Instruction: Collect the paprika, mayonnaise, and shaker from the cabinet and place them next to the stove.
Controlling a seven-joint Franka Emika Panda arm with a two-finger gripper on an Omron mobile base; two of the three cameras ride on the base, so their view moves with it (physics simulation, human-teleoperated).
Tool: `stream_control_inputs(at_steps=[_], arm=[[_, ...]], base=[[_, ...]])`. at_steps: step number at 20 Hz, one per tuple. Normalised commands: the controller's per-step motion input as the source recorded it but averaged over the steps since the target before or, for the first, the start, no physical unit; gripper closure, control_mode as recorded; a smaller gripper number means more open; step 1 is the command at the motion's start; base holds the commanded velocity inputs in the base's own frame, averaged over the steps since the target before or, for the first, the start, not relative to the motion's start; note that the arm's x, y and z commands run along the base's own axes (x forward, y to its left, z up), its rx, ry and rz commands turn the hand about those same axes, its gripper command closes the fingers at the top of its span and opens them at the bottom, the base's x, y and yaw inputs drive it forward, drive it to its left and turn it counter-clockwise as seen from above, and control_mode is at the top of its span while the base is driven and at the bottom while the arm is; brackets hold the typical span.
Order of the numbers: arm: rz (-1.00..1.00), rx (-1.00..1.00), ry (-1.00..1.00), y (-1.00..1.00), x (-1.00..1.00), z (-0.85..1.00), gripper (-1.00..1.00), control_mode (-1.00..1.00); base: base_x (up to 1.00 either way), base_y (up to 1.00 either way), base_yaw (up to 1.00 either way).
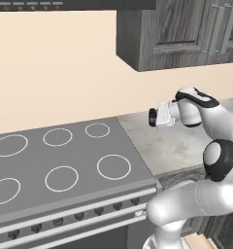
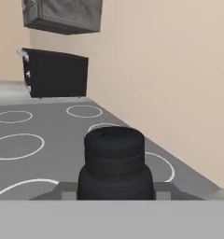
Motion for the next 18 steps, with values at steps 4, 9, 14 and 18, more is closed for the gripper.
stream_control_inputs(at_steps=[4,9,14,18], arm=[[0.15,0.0,0.04,0.21,0.68,-0.48,1.0,-1.0],[0.15,0.02,0.01,0.22,0.57,-0.53,1.0,-1.0],[0.13,0.05,0.0,0.15,0.53,-0.39,1.0,-1.0],[0.11,0.04,0.0,0.09,0.44,-0.4,1.0,-1.0]], base=[[0.0,0.0,0.0],[0.0,0.0,0.0],[0.0,0.0,0.0],[0.0,0.0,0.0]])
